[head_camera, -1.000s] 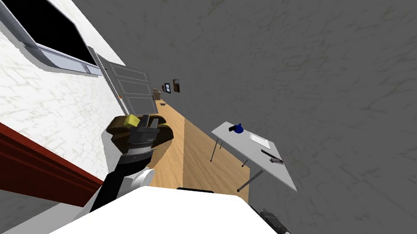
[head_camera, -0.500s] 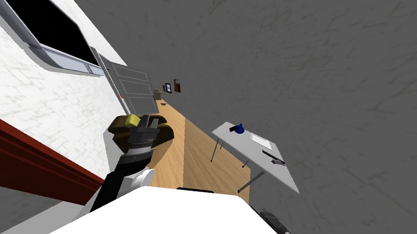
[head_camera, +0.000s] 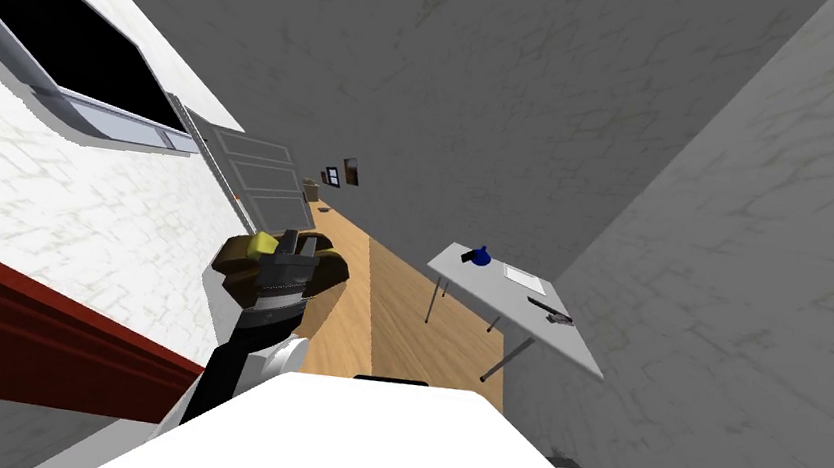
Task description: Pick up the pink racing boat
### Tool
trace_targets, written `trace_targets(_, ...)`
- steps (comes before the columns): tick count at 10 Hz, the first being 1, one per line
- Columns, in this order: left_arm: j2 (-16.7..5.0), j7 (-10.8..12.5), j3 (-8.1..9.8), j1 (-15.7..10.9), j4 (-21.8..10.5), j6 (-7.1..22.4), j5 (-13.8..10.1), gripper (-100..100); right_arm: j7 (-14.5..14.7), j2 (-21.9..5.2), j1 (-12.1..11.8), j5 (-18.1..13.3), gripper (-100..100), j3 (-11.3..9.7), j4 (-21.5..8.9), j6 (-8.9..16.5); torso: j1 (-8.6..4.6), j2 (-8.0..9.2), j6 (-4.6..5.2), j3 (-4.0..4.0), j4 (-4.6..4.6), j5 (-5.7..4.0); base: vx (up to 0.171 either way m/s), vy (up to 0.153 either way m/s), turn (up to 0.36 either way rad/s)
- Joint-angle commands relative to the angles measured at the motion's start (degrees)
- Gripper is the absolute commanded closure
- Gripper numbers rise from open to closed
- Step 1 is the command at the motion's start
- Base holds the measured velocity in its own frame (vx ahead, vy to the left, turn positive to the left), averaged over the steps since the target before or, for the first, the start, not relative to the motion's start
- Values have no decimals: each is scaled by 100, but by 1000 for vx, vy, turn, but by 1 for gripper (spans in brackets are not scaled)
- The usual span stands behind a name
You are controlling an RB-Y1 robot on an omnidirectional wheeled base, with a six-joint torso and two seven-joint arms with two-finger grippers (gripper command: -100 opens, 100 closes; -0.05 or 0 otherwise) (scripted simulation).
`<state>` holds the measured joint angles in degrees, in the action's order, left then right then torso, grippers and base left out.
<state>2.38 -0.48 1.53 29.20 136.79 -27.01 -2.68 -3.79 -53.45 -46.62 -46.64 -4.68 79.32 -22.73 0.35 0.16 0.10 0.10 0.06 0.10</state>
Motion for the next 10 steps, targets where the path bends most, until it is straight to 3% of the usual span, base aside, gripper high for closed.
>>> trace_targets(1,0,0,0,0,0,0,0,0,43,-195,-197,-146,-100,44,-62,153,0,0,0,0,0,0,45,173,-26)
trace_targets(3,0,0,0,1,0,0,0,0,129,-475,-401,-378,-100,130,-182,332,-7,-24,-1,-14,-5,-1,85,140,-13)
trace_targets(4,0,0,0,1,0,0,0,0,129,-475,-401,-378,-100,130,-182,332,-15,-39,-3,-22,-8,-3,106,78,5)
trace_targets(10,-2,0,2,1,0,0,0,0,349,-1208,-768,-1106,-100,327,-472,767,-65,-57,-6,-33,-13,-14,120,27,31)
